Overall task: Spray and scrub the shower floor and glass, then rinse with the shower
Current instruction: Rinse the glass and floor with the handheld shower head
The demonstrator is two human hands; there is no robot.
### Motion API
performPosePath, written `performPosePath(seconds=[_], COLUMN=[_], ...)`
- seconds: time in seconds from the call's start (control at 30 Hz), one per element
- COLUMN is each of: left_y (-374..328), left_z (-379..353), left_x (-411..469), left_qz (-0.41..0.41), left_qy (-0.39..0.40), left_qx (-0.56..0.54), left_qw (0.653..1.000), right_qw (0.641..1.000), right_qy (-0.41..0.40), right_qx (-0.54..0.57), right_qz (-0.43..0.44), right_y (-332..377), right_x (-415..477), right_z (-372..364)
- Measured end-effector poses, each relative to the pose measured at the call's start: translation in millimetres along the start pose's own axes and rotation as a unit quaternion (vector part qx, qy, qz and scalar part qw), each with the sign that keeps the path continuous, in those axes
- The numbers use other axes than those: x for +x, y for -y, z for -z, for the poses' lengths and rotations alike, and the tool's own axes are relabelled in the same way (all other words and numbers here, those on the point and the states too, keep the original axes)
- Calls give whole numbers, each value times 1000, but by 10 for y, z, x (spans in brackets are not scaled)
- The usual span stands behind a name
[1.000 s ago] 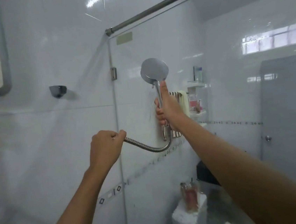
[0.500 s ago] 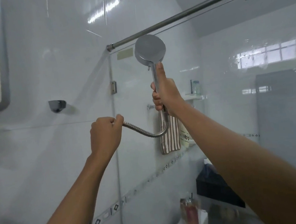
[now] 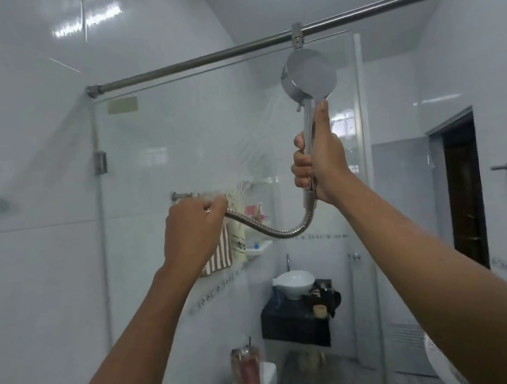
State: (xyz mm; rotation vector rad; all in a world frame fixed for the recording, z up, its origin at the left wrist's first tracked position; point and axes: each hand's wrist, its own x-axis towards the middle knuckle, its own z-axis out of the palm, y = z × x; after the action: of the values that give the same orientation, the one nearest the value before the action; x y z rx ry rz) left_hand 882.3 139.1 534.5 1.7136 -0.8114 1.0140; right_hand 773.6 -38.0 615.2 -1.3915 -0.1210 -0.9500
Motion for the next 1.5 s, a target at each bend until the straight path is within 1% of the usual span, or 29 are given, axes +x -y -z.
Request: performPosePath(seconds=[0.13, 0.17, 0.27, 0.43, 0.53, 0.73, 0.9, 1.03, 1.23, 1.33, 1.4, 1.5], left_y=[-196, -223, -203, -139, -110, -257, -415, -520, -520, -486, -464, -307], left_z=[-179, -240, -304, -567, -680, -906, -1086, -1203, -1259, -1146, -1068, -938], left_x=[-222, -348, -601, -1450, -1983, -2917, -3492, -3903, -4298, -4202, -4077, -3866], left_qz=[-15, -9, -7, 63, 103, 178, 212, 223, 271, 291, 282, 275], left_qy=[46, 60, 102, 162, 184, 244, 270, 306, 318, 295, 287, 252], left_qx=[7, 13, 23, 82, 112, 176, 201, 222, 227, 234, 230, 232], left_qw=[999, 998, 995, 981, 971, 937, 917, 898, 880, 879, 886, 898], right_qw=[999, 997, 993, 979, 971, 945, 930, 914, 891, 896, 901, 910], right_qy=[8, 21, 59, 114, 119, 143, 133, 146, 172, 174, 180, 191], right_qx=[-35, -42, -83, -84, -91, -80, -86, -111, -132, -115, -106, -89], right_qz=[-38, -56, -63, -144, -189, -282, -332, -361, -398, -391, -381, -357], right_y=[-81, -177, -410, -925, -1223, -1731, -1994, -2213, -2428, -2459, -2466, -2518], right_x=[-241, -348, -598, -1089, -1343, -1876, -2228, -2482, -2689, -2608, -2540, -2407], right_z=[309, 413, 516, 928, 1189, 1725, 2123, 2378, 2491, 2356, 2234, 1956])
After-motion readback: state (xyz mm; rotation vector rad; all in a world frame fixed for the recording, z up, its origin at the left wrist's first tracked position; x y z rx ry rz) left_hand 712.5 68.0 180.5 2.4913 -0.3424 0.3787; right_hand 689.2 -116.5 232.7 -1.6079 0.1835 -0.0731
